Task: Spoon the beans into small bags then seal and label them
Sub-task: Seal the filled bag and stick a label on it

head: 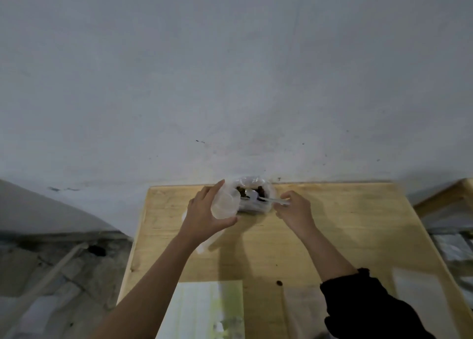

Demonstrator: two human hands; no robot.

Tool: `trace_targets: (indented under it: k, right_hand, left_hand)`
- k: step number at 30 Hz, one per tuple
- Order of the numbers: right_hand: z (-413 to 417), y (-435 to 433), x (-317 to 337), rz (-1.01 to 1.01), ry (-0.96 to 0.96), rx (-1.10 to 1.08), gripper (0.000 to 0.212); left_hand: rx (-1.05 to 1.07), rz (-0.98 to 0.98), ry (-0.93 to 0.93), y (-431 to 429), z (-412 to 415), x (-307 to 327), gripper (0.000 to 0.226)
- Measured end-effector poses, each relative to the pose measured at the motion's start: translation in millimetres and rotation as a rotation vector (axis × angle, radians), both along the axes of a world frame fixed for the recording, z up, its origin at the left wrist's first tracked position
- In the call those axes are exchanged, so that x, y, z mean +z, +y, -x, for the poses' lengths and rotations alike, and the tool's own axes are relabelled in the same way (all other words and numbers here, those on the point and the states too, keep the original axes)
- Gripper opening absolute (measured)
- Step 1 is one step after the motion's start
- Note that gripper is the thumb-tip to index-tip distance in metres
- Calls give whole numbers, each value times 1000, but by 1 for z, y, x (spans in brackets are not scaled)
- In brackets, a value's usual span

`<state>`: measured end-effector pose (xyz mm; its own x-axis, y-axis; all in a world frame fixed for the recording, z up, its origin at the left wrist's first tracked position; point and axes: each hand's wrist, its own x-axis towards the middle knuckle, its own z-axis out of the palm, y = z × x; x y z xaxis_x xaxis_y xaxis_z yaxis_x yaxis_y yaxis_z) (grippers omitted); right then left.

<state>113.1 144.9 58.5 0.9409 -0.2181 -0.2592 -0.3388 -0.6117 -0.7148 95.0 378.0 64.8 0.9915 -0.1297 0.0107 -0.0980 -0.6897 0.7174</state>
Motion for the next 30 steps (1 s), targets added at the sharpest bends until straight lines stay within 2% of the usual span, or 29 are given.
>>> trace_targets:
  k: [1,9,19,25,30]
  right_hand:
    - [-3,3,-1,-39,-33,-51,3]
    - [-23,20,2,-232,-213,-264,20]
    - [-22,1,9,-192,-427,-257,11]
    - [-19,13,-6,-277,-317,-271,14]
    - [-18,35,-10,-470,-185,-394,21]
  left_hand:
    - [0,7,14,4,-3,-4,94]
    - [-21,14,45,8,-16,-19,96]
    - [-43,11,64,4,-22,-28,97]
    - [-63,6,79,2,-20,-31,97]
    - [-133,-5,130,1,-16,-30,96]
